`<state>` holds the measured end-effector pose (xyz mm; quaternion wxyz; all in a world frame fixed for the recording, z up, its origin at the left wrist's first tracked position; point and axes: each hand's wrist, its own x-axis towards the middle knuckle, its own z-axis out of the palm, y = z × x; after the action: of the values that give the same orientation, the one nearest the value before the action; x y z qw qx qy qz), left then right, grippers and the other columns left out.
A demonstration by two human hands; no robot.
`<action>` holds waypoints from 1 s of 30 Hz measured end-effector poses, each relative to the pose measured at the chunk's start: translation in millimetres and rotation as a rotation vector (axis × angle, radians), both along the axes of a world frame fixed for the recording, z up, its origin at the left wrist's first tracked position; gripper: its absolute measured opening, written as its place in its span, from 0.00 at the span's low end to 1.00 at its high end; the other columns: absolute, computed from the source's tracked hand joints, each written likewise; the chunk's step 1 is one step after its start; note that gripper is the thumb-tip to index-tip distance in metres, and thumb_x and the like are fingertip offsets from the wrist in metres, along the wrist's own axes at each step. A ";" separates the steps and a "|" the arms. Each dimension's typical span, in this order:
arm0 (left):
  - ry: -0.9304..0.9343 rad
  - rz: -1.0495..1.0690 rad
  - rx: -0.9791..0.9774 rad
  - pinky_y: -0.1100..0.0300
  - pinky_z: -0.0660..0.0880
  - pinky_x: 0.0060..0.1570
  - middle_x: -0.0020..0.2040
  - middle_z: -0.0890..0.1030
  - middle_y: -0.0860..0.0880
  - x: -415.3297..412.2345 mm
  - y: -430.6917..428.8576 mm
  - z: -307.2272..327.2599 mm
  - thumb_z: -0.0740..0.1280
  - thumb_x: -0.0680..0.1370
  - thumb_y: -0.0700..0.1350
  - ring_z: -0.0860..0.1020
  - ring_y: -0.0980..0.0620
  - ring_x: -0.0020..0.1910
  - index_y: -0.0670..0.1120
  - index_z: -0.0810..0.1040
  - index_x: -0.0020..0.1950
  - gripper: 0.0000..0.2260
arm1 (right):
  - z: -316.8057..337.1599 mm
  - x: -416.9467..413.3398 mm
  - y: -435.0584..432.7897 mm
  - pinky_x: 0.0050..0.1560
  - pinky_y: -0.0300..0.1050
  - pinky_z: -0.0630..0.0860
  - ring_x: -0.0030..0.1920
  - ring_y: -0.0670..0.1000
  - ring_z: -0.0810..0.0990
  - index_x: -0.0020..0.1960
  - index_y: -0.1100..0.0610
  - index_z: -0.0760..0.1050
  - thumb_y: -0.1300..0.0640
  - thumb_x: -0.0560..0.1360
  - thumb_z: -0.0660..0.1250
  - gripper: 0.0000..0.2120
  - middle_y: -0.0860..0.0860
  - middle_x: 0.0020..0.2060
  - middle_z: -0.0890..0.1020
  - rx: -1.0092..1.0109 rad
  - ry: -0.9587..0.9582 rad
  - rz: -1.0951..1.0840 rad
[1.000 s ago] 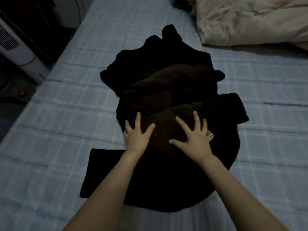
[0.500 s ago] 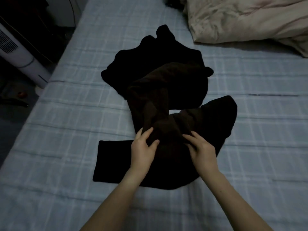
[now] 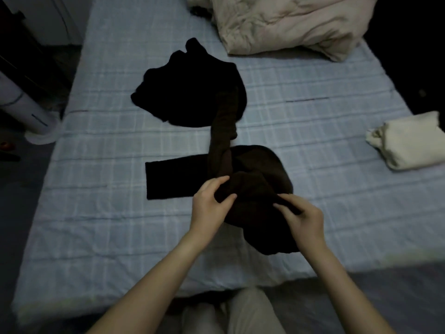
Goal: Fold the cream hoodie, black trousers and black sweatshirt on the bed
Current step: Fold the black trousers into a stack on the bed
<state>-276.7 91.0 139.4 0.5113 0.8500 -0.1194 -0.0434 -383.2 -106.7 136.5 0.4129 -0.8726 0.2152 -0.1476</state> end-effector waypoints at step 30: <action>0.373 -0.090 0.179 0.77 0.65 0.58 0.67 0.72 0.53 -238.9 -295.1 -19.4 0.67 0.79 0.48 0.72 0.58 0.66 0.57 0.71 0.68 0.17 | 7.6 -126.2 -377.3 0.59 0.37 0.70 0.59 0.50 0.80 0.57 0.54 0.82 0.55 0.75 0.73 0.11 0.50 0.58 0.82 -0.299 0.347 0.555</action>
<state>-515.6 -204.1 119.9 0.4443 0.8632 -0.0562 -0.2332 -509.3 -484.0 144.2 0.2626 -0.9605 0.0129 0.0908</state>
